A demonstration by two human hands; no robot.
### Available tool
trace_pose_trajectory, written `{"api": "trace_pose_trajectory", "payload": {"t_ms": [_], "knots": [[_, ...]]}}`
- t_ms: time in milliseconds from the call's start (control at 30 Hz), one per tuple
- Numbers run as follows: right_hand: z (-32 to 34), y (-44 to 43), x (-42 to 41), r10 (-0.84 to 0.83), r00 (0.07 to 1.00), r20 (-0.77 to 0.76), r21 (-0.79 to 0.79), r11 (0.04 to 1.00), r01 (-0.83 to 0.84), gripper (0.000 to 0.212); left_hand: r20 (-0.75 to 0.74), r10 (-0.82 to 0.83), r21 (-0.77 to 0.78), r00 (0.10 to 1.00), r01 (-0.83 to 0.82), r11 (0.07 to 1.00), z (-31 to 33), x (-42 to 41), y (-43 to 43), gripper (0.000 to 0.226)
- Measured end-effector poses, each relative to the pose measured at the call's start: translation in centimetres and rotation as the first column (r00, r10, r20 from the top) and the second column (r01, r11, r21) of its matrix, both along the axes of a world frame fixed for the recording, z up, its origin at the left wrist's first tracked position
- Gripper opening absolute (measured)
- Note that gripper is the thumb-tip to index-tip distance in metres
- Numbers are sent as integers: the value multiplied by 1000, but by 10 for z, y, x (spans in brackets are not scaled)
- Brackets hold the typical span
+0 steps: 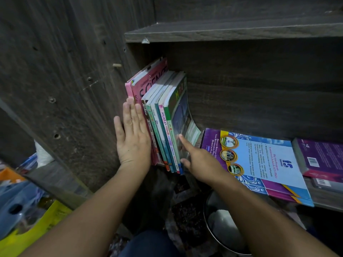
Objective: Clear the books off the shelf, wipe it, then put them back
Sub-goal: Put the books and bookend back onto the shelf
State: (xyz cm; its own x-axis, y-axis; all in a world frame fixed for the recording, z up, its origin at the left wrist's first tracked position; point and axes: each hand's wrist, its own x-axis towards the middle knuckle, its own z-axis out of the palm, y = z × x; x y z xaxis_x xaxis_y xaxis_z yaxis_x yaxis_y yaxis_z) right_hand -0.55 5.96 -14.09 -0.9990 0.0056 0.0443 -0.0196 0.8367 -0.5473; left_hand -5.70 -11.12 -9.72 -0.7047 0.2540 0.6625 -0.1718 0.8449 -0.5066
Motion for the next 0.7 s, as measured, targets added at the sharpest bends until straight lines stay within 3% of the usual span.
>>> {"api": "trace_pose_trajectory", "payload": {"t_ms": [133, 233, 367, 467, 600, 700], "knots": [[6, 2, 3, 25, 999, 23, 16, 1000, -25, 82, 5, -37, 63, 999, 37, 997, 2, 4, -1, 71], [17, 9, 10, 53, 998, 44, 33, 998, -54, 82, 14, -105, 194, 994, 100, 976, 6, 11, 0, 78], [39, 44, 29, -11, 991, 135, 39, 999, 6, 67, 52, -330, 435, 942, 277, 857, 17, 33, 4, 93], [54, 84, 53, -147, 979, 145, 73, 988, 137, 56, 34, -438, 561, 898, 346, 752, 20, 56, 12, 90], [52, 121, 96, -276, 947, 165, 166, 954, 249, 51, 39, -642, 594, 765, 499, 631, 0, 76, 39, 75], [35, 138, 112, -315, 912, 263, 215, 941, 263, 52, 213, -729, 629, 650, 479, 612, -19, 79, 68, 68]]}}
